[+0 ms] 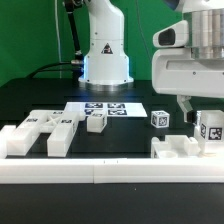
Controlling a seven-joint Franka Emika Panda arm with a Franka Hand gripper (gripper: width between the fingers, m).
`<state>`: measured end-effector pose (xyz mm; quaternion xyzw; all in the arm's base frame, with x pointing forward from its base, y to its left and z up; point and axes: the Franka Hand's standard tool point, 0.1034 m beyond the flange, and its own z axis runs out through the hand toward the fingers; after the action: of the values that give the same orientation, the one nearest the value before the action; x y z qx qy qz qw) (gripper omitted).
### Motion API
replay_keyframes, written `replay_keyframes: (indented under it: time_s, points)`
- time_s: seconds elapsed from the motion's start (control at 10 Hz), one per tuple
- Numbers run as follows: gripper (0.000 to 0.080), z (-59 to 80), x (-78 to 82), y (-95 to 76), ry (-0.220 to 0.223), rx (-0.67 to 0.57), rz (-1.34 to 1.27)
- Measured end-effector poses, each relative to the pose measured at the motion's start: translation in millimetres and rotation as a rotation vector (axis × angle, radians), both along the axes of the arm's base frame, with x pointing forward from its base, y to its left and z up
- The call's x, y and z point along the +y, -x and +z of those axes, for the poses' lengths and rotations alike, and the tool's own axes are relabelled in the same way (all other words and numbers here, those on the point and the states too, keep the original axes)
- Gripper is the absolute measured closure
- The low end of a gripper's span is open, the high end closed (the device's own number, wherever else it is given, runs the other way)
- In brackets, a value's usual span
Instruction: Assemble chair
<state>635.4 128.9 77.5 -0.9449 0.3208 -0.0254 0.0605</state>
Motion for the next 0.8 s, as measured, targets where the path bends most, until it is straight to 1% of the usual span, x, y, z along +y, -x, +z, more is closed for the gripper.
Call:
replay_keyframes:
  time_s: [0.1,0.4,0.6,0.8]
  points:
    - [0.0151,0.5,0.3,-0.2,0.017,-0.01,0.113]
    - [0.0151,2.0,0.6,-1.3,0.036,-0.029,0.288]
    - [0.0151,1.8,-3.1,-1.9,0.05,-0.042,0.423]
    - [0.0151,1.8,-3.5,-2.0,0.063,-0.048,0.501]
